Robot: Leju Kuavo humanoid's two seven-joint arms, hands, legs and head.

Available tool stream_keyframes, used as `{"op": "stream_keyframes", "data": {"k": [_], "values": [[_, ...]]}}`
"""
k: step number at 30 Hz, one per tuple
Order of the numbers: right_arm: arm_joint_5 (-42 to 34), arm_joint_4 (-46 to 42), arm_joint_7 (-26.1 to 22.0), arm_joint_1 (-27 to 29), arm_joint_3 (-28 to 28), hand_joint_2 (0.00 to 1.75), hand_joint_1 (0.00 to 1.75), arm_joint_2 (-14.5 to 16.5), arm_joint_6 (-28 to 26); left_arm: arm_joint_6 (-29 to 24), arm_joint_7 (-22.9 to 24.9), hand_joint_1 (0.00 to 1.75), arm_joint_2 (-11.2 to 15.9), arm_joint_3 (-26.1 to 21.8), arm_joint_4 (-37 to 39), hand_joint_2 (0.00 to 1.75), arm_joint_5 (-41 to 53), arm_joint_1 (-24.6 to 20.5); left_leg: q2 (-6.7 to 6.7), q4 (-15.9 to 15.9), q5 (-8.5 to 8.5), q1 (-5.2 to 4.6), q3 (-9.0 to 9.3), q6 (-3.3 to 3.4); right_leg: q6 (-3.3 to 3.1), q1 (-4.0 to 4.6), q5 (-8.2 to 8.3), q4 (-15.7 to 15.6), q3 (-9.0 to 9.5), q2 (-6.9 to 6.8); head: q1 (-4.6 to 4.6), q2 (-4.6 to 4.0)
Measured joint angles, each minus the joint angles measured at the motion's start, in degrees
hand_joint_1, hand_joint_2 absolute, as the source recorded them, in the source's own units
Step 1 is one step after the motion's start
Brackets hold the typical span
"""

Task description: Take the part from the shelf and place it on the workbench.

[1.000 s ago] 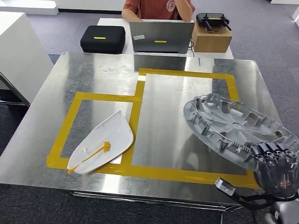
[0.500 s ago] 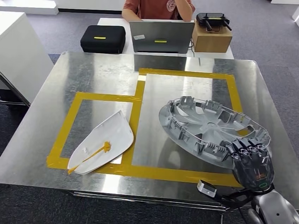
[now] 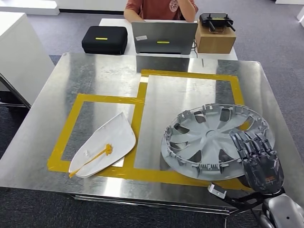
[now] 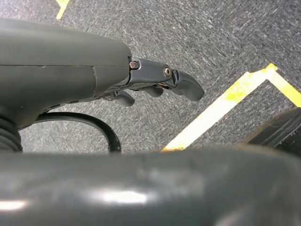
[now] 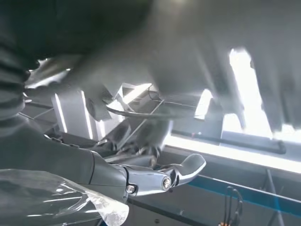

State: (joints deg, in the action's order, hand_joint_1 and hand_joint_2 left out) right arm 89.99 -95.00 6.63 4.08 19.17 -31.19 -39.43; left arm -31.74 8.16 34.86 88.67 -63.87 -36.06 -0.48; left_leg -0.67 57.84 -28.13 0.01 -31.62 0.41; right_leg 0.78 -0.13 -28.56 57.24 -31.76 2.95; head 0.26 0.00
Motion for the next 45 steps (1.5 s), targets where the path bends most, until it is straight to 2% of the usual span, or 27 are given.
{"op": "stream_keyframes", "data": {"k": [10, 14, 18, 23, 28, 31, 37, 45], "values": [[0.02, 3.17, 8.06, 0.21, 1.71, 0.0, 0.0, -3.69, 0.24, 0.08, -0.68, 0.0, -0.05, 0.0, 0.07, 0.0, -1.03, -0.01, 0.0, 0.0, 0.0, 0.0, -0.01, 0.0, 0.0, 0.0, 0.0, -0.01, -0.01, 0.0, 0.0, 0.0], [0.02, 4.43, 13.37, 0.51, 3.21, 0.0, 0.0, -5.12, 1.7, -0.24, -0.73, 0.0, -0.1, 0.0, 0.07, 0.0, -1.62, 0.03, 0.0, 0.0, 0.0, 0.0, -0.01, 0.0, 0.0, 0.0, 0.0, -0.01, -0.01, 0.0, 0.0, 0.0], [0.02, 5.19, 16.61, 1.53, 4.08, 0.0, 0.0, -5.91, 3.92, -1.08, -0.73, 0.0, -0.14, 0.0, 0.07, 0.0, -2.1, 0.19, 0.0, 0.0, -0.01, 0.0, -0.01, 0.0, 0.0, 0.0, 0.0, -0.01, -0.01, 0.0, -0.01, 0.0], [0.01, 5.32, 19.79, 3.21, 3.44, 0.0, 0.0, -6.46, 11.28, -2.41, -0.42, 0.0, -0.15, 0.0, 0.04, 0.0, -2.89, 0.45, 0.0, 0.0, -0.02, 0.0, -0.02, 0.01, 0.0, 0.0, -0.01, -0.01, -0.02, -0.01, 0.0, 0.0], [-0.25, 4.8, 20.97, 5.68, -1.22, 0.0, 0.0, -6.31, 20.33, -3.73, 0.54, 0.0, -0.17, 0.0, -0.56, 0.0, -3.52, 0.71, -0.01, 0.0, -0.02, -0.01, -0.03, 0.02, 0.01, -0.02, -0.01, -0.01, -0.02, -0.03, 0.01, 0.0], [-0.02, 3.62, 22.31, 7.03, -4.19, 0.0, 0.0, -6.16, 23.81, -4.33, 1.16, 0.0, -0.17, 0.0, -1.15, 0.0, -3.56, 0.78, -0.01, 0.0, -0.02, -0.02, -0.03, 0.02, 0.01, -0.03, -0.01, -0.01, -0.02, -0.03, 0.0, 0.0], [0.04, 0.88, 31.67, 8.17, -5.66, 0.0, 0.0, -7.84, 27.39, -4.66, 1.9, 0.0, -0.3, 0.0, -1.65, 0.0, -3.37, 0.76, -0.01, 0.0, -0.02, -0.02, -0.03, 0.02, 0.01, -0.02, -0.01, -0.02, -0.03, -0.01, -0.01, 0.0], [0.06, -1.86, 32.35, 8.39, -5.95, 0.0, 0.0, -10.73, 36.72, -4.41, 2.6, 0.0, -0.87, 0.0, -1.66, 0.0, -2.87, 0.36, -0.01, 0.0, -0.02, -0.02, -0.02, 0.02, 0.01, -0.02, -0.01, -0.02, -0.03, -0.01, -0.01, 0.0]]}}
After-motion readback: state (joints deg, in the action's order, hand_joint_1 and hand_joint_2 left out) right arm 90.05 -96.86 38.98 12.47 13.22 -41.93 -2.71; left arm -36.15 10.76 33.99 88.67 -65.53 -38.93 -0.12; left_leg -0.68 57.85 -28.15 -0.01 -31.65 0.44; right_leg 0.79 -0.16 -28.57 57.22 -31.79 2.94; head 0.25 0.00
